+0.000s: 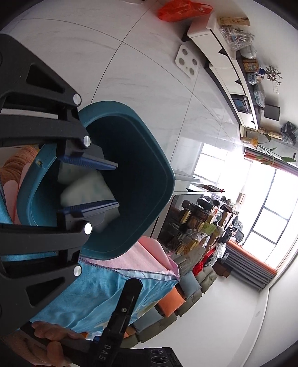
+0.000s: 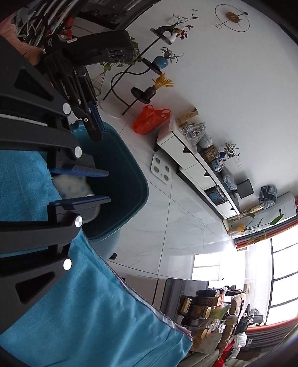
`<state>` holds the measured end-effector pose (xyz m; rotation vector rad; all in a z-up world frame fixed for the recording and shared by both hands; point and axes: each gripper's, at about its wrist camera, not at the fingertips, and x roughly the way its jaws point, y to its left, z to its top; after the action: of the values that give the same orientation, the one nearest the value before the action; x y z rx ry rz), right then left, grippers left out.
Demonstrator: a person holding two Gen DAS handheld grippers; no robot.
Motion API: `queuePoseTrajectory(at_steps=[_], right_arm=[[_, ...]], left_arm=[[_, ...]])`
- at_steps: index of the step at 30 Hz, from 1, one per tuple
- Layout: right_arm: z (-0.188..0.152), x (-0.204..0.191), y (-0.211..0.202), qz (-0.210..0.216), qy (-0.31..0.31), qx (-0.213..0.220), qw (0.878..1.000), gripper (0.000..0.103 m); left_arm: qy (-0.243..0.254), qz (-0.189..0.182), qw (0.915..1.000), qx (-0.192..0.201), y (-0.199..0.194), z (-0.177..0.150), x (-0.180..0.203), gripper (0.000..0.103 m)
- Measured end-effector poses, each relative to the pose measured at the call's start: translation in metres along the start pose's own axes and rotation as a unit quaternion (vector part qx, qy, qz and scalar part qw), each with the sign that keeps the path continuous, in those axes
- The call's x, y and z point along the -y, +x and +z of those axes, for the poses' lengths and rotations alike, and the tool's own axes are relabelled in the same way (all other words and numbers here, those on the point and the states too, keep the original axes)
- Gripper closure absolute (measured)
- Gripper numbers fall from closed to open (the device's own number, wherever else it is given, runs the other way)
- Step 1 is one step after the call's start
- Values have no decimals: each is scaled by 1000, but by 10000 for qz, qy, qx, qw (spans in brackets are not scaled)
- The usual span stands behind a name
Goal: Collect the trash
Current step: 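Carry both cups over the teal bin and open both tools, then grasp the white foam net with the left tool while the right tool grasps tissue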
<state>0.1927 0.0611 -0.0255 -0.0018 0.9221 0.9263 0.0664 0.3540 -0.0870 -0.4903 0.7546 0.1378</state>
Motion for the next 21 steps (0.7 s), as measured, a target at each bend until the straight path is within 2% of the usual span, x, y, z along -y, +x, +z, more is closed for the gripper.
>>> queuePoseTrajectory(at_steps=[2,6,11,15,21], right_arm=[[-2,-1,-3,4,-1,34,10000,79],[-11,1,-25,4,-45,185,9998,71],[-30,3,-77,-99,-214,612,9978,55],[-52,16,-121,-373,-173,930,9948,49],[-93,58,-182,-911,344,1241,9875,48]], left_arm=[[-5,-20,10000,30,0,-1,5,75],[190,-104,9993,314,-15,-4,23,60],[684,-589,9941,610,-41,-10,66,49],[1166,-1149,9845,627,-47,-18,113,44],[1720,-1897,9663,274,-29,-37,185,44]])
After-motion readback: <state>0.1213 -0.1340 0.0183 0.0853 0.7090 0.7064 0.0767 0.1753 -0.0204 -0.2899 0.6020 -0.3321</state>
